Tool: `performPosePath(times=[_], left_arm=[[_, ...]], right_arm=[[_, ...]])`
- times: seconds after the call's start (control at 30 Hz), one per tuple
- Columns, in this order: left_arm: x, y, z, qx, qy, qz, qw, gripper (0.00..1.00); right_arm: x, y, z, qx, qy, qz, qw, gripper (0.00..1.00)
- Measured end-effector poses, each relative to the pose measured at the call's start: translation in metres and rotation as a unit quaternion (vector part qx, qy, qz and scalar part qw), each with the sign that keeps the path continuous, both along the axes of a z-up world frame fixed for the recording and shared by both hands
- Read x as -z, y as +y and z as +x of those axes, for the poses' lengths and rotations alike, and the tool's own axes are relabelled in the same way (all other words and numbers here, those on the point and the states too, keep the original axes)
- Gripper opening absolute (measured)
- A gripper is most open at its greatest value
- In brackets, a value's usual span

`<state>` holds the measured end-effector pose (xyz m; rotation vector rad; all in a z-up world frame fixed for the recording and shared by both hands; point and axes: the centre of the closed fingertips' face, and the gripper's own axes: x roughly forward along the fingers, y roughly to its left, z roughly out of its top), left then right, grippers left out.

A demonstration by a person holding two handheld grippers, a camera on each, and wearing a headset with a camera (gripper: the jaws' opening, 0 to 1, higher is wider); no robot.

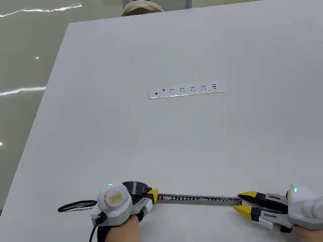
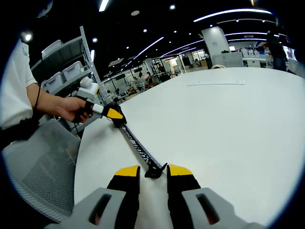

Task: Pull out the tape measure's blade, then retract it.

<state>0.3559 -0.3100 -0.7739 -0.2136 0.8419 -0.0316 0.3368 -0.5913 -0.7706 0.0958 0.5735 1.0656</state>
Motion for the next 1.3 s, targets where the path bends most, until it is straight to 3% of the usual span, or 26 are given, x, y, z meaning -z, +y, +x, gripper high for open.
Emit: performPosePath(times=[0.33, 0.73, 1.17, 1.3], left_arm=[[0.0006, -0.0002, -0.0009, 0.005, 0.0, 0.006, 1.0, 0.7], [0.001, -0.0001, -0.0004, 0.007, -0.001, 0.009, 0.9999, 0.7], [0.0008, -0.0004, -0.0008, 0.007, -0.005, 0.008, 0.9999, 0.7], [0.0006, -0.0002, -0.0009, 0.007, -0.005, 0.009, 0.9999, 0.7]], right_arm=[[0.0005, 0.0001, 0.002, -0.002, 0.015, 0.019, 0.9997, 0.17], [0.0011, 0.0009, 0.0001, -0.01, 0.014, 0.022, 0.9996, 0.15], [0.0008, 0.0027, -0.004, -0.027, -0.069, -0.011, 0.9972, 0.12], [0.0009, 0.0019, -0.0026, -0.028, -0.082, -0.018, 0.9961, 0.12]])
